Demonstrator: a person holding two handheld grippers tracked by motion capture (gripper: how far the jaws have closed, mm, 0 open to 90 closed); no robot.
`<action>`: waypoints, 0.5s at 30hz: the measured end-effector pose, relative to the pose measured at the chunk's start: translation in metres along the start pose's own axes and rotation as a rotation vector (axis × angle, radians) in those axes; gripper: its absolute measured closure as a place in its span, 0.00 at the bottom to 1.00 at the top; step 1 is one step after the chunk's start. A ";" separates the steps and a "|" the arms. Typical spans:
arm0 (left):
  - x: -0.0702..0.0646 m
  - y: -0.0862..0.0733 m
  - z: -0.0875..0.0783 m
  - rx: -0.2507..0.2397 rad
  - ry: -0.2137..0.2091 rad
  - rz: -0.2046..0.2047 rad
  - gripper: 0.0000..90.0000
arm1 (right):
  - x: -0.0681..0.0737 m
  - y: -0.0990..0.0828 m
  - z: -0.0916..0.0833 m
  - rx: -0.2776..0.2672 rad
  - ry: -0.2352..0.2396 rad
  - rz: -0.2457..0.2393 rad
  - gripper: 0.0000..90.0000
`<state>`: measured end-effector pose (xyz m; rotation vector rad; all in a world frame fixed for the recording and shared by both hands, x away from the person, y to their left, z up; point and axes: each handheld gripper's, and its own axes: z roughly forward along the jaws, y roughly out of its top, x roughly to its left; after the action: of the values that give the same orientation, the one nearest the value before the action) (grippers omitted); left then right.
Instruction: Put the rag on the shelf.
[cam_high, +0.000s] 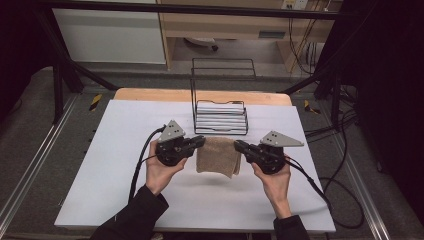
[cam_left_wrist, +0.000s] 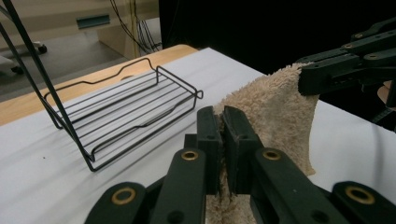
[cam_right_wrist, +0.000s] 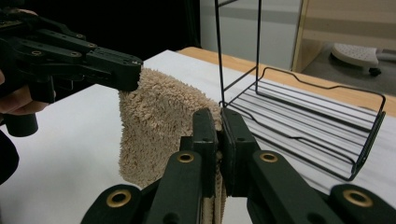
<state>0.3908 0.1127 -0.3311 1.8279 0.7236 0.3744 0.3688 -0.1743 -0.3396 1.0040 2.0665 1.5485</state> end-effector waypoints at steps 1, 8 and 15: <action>0.001 0.001 0.000 -0.003 0.001 -0.002 0.95 | 0.000 0.002 0.000 -0.006 -0.001 -0.001 0.95; 0.006 0.013 0.001 -0.032 0.026 -0.001 0.95 | 0.000 0.014 0.003 -0.038 -0.021 -0.019 0.95; 0.009 0.025 0.004 -0.058 0.030 0.005 0.95 | -0.004 0.027 0.002 -0.068 -0.043 -0.028 0.95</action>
<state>0.4077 0.1095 -0.3103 1.7737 0.7217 0.4226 0.3815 -0.1719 -0.3152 0.9710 1.9773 1.5579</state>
